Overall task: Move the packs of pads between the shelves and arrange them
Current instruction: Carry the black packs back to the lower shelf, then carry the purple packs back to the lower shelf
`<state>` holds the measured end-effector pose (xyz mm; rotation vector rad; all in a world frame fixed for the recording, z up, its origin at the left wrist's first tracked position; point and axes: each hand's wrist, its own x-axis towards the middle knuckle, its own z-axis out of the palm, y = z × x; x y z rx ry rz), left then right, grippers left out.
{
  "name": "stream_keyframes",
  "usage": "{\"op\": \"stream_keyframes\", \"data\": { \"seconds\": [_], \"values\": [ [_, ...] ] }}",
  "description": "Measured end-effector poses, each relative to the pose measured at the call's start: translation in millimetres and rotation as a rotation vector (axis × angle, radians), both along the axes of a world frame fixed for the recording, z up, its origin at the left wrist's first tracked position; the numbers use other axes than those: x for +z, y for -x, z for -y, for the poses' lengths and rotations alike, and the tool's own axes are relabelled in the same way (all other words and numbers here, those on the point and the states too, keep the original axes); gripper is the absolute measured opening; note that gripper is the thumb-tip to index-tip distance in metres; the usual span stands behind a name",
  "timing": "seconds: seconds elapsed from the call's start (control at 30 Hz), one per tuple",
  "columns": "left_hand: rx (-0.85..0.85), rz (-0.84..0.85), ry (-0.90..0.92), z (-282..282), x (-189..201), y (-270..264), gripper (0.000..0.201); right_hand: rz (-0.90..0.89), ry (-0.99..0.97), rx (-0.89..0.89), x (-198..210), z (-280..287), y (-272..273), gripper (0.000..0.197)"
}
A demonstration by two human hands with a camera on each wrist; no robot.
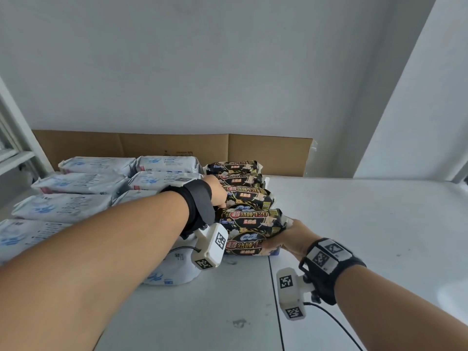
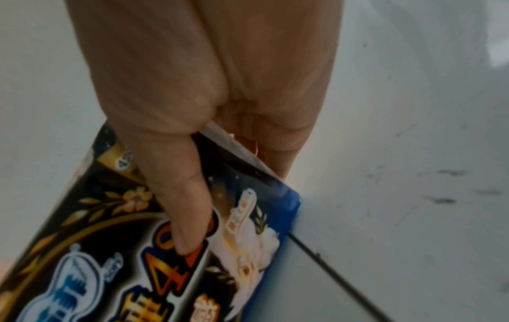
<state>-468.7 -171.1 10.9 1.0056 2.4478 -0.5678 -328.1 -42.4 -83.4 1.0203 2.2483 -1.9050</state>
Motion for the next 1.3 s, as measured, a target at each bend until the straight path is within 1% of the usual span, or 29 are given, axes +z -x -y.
{"op": "stream_keyframes", "data": {
  "seconds": [0.03,0.07,0.1,0.17,0.2,0.23,0.3,0.33,0.37,0.4,0.43,0.47,0.5,0.53,0.6,0.63,0.67,0.73,0.8,0.87,0.97,1.07,1.17,1.3],
  "values": [
    [-0.016,-0.043,-0.025,-3.1,-0.3,2.1,0.034,0.002,-0.003,0.003,0.1,0.9,2.1,0.046],
    [0.029,-0.019,-0.028,-5.0,-5.6,4.1,0.031,0.005,-0.009,0.007,0.3,1.9,3.9,0.044],
    [0.046,-0.052,-0.046,-5.0,-4.7,4.5,0.028,0.008,-0.014,0.008,0.6,3.0,5.1,0.043],
    [-0.046,-0.067,-0.038,-3.5,-2.5,1.7,0.028,0.015,-0.019,-0.001,0.1,6.0,7.4,0.042],
    [-0.096,-0.070,-0.024,-4.5,-3.0,2.7,0.033,0.016,-0.019,-0.004,-0.3,7.6,8.1,0.043],
    [-0.113,-0.066,-0.078,-2.2,-4.1,2.3,0.038,0.016,-0.018,-0.008,-0.9,9.2,8.9,0.044],
    [-0.069,0.005,-0.198,-1.2,-6.5,-0.1,0.040,0.018,-0.017,-0.021,-1.6,11.9,10.2,0.047],
    [-0.004,0.039,-0.269,-2.8,-11.2,1.3,0.039,0.015,-0.015,-0.027,-2.0,13.1,10.3,0.048],
    [0.019,0.041,-0.333,-3.5,-16.8,4.7,0.037,0.011,-0.012,-0.031,-1.9,14.2,10.1,0.048],
    [0.117,0.070,-0.420,-5.2,-20.4,8.3,0.036,0.008,-0.011,-0.033,-1.5,14.9,9.5,0.048],
    [0.107,0.041,-0.431,-3.1,-20.5,11.2,0.035,0.009,-0.016,-0.032,-0.4,15.7,8.3,0.047],
    [0.127,0.032,-0.499,-1.7,-19.5,12.1,0.035,0.012,-0.025,-0.028,0.9,16.7,7.1,0.045],
    [0.104,-0.014,-0.524,-0.5,-19.5,14.1,0.035,0.016,-0.029,-0.019,2.3,17.9,5.4,0.043],
    [0.116,-0.014,-0.559,0.8,-20.3,14.2,0.036,0.018,-0.028,-0.010,3.8,19.1,3.4,0.040],
    [0.226,0.087,-0.662,0.3,-16.8,10.7,0.044,0.008,-0.012,-0.014,5.7,20.2,-1.8,0.038],
    [0.253,0.107,-0.714,0.1,-14.6,7.5,0.048,0.000,-0.011,-0.026,6.3,20.3,-5.3,0.038],
    [0.269,0.117,-0.767,0.3,-12.6,4.5,0.050,-0.010,-0.015,-0.046,6.7,20.1,-9.4,0.040],
    [0.240,0.125,-0.882,0.4,-11.4,-1.5,0.050,-0.035,-0.006,-0.130,8.2,18.8,-20.0,0.048],
    [0.205,0.184,-1.007,0.7,-12.9,-10.3,0.053,-0.085,0.013,-0.250,10.9,17.1,-35.5,0.054],
    [0.174,0.273,-1.124,-1.1,-13.2,-22.9,0.051,-0.145,0.019,-0.339,14.4,15.6,-55.5,0.049],
    [0.102,0.396,-1.209,-6.3,-14.9,-50.3,0.046,-0.178,-0.025,-0.417,20.1,15.5,-92.5,0.043],
    [0.040,0.484,-1.250,-12.8,-15.0,-88.8,0.039,-0.168,-0.124,-0.460,28.6,17.3,-134.3,0.041],
    [-0.022,0.601,-1.248,-20.8,-17.0,-136.3,0.031,-0.148,-0.243,-0.497,33.6,20.7,-180.6,0.041],
    [-0.088,0.730,-1.222,-34.1,-25.4,-212.4,0.026,-0.120,-0.327,-0.596,29.2,19.0,-259.6,0.042]
  ]
}}
